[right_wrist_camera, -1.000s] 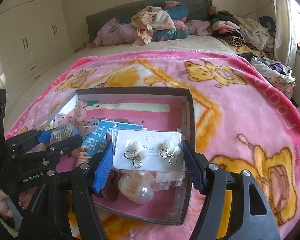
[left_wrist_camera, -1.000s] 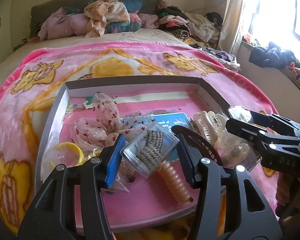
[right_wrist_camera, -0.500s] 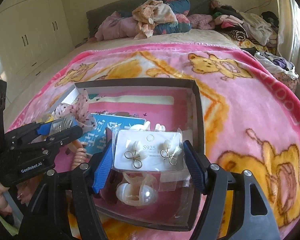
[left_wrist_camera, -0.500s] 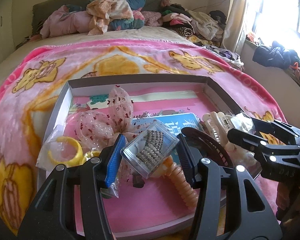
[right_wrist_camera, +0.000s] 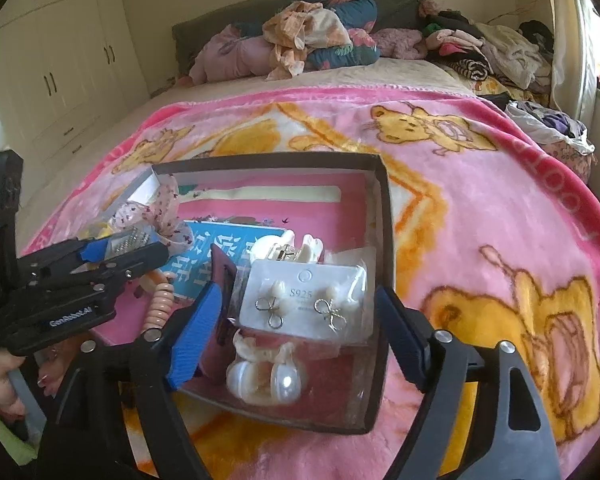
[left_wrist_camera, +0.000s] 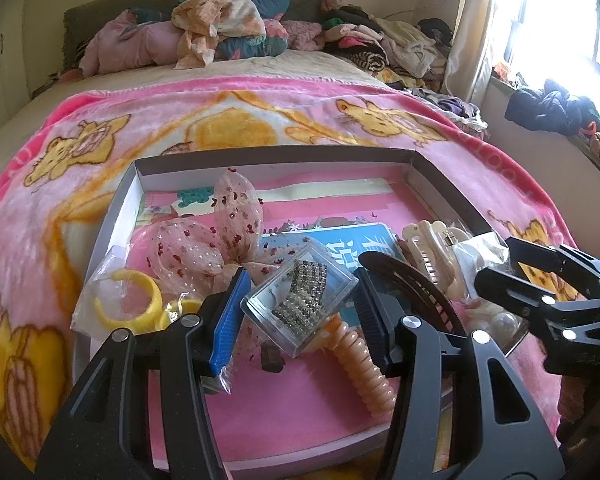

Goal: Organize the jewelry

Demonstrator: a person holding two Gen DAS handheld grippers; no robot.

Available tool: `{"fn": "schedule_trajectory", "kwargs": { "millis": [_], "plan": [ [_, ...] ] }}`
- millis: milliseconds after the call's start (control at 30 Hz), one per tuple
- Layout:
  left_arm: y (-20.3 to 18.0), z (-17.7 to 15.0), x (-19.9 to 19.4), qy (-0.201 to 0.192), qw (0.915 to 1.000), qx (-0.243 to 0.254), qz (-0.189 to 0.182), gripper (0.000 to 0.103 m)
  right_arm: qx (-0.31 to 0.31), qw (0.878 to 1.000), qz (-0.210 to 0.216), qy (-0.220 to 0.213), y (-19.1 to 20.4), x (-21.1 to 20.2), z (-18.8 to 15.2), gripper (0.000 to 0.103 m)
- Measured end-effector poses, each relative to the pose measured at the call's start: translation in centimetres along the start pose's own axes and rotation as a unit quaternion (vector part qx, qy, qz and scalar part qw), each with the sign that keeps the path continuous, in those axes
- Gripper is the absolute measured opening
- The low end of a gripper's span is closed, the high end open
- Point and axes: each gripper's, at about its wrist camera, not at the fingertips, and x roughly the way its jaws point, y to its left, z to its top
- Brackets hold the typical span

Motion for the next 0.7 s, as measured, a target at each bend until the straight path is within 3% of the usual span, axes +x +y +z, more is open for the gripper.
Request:
{"fn": "schedule_trajectory", "kwargs": {
  "millis": [333,633,700],
  "plan": [
    [-0.1,0.0,-0.1,-0.001,1.0,-0.001,0.0,0.047,0.007,1.0,-0.013,-0.019,-0.2,-2.4,-0.2,0.087],
    [-0.7,0.0,-1.7,-0.011,0.9999,0.005,-0.003,0.058,0.014,0.999,-0.024,-0.038,-0.5,-4.6,-0.5,0.093],
    [-1.0,0.0,-2.3,-0.016,0.9998,0.007,-0.003,0.065,0.015,0.999,-0.025,-0.041,-0.6,-4.9,-0.5,0.094]
  ]
}}
